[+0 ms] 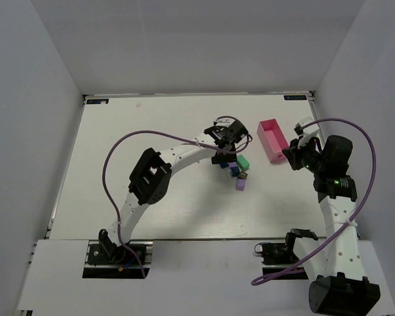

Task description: Build the wood block tower

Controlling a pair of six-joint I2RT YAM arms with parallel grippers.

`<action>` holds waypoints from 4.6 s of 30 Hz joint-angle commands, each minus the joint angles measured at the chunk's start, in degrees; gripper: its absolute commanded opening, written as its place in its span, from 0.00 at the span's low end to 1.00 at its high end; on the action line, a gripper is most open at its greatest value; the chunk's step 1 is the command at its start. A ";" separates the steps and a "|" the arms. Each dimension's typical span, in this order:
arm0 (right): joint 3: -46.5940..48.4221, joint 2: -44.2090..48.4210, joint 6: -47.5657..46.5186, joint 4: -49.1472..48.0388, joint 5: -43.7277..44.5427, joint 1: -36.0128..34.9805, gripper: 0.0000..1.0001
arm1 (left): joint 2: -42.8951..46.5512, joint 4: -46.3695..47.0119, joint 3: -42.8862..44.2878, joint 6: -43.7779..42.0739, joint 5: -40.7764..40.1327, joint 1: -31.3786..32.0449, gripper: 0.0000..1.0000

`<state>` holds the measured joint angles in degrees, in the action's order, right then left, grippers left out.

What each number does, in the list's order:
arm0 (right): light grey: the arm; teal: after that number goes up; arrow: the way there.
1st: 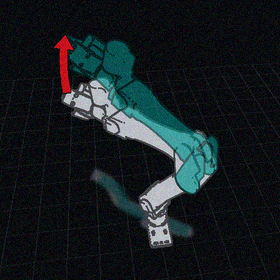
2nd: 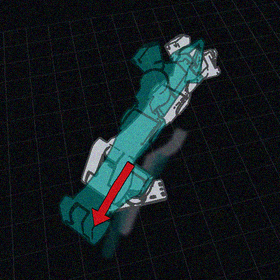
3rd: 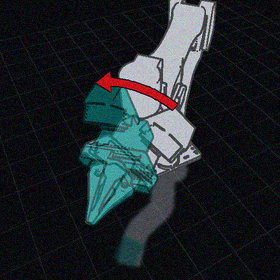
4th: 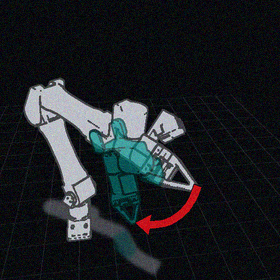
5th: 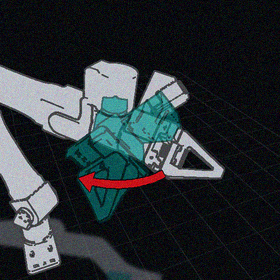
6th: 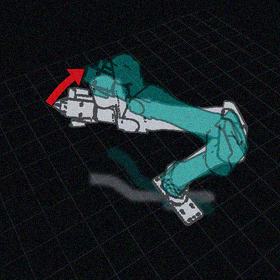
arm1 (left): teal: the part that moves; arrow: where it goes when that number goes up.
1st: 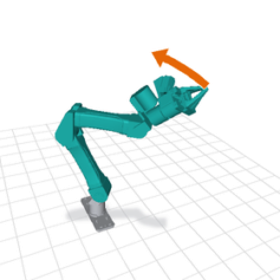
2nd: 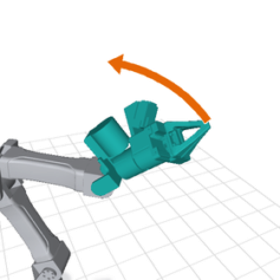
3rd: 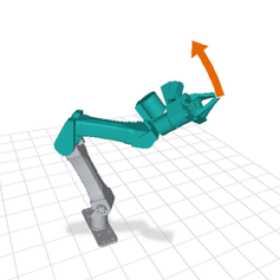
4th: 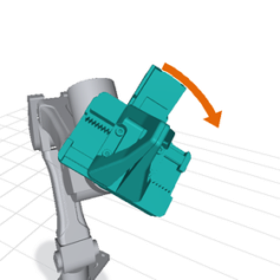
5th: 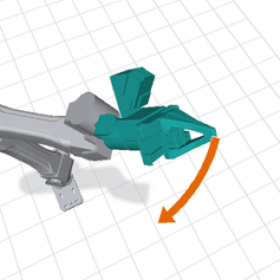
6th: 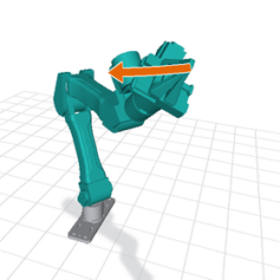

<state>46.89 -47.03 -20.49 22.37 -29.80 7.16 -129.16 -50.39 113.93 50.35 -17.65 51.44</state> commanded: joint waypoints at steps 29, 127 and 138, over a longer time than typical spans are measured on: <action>-1.19 2.64 1.15 -2.59 -2.19 0.49 0.10 | -7.77 -1.55 8.33 2.56 -5.91 -0.99 0.53; -2.51 1.15 -3.33 -1.54 -7.20 0.58 0.19 | 2.07 -1.29 -11.88 -112.22 37.60 -17.78 0.25; -2.60 1.06 -3.68 -1.45 -7.29 0.66 0.22 | 1.55 -0.23 -11.89 -110.12 36.46 -17.78 0.61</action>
<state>45.08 -46.46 -23.38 22.28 -36.03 7.53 -129.36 -50.48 103.61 -60.12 20.49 33.50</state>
